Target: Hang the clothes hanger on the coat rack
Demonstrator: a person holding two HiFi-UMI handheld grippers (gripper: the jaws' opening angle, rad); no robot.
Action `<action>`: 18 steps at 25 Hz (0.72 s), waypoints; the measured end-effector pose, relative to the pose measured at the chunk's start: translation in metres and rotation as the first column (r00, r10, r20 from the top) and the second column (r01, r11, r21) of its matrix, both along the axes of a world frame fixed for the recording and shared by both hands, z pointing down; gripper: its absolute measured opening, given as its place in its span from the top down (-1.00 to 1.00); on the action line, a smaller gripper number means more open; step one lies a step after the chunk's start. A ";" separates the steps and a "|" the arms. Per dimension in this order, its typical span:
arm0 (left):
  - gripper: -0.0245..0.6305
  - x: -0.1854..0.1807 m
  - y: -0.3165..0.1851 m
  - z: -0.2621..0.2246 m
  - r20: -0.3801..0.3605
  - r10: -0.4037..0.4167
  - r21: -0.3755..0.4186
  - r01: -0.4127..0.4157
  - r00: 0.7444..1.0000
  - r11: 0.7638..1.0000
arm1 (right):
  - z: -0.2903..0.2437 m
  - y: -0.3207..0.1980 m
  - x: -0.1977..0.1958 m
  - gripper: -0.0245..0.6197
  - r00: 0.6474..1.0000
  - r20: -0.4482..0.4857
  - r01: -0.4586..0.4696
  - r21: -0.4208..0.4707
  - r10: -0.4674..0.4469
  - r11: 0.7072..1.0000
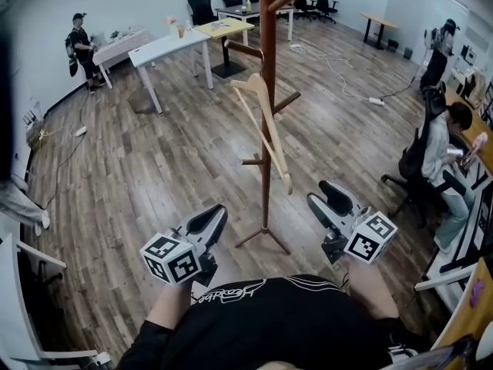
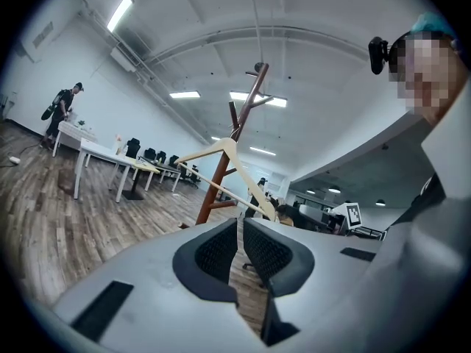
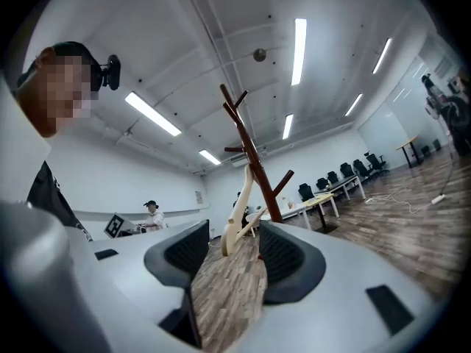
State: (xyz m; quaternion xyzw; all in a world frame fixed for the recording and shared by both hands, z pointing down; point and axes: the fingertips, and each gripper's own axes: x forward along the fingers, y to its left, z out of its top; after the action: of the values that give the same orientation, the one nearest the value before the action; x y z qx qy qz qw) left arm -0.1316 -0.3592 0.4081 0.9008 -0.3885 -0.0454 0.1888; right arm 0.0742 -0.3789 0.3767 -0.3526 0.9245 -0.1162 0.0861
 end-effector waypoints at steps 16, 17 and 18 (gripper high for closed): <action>0.83 0.107 0.118 -0.006 -0.010 0.081 -0.013 -0.081 0.997 0.997 | 0.019 0.160 0.023 0.74 0.957 -0.012 0.288 -0.087 -0.290 0.954; 0.83 0.113 0.127 -0.009 -0.010 0.085 -0.007 -0.086 0.996 0.996 | 0.019 0.170 0.026 0.75 0.954 -0.014 0.297 -0.089 -0.299 0.951; 0.83 0.119 0.137 -0.011 -0.009 0.092 0.000 -0.092 0.996 0.996 | 0.018 0.178 0.029 0.76 0.952 -0.013 0.303 -0.091 -0.306 0.949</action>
State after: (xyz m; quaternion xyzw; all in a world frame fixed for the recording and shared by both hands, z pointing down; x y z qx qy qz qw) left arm -0.0121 -0.2227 0.3968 0.9174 -0.3459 -0.0407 0.1924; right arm 0.1028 -0.2004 0.3951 -0.2107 0.9629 -0.1638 0.0389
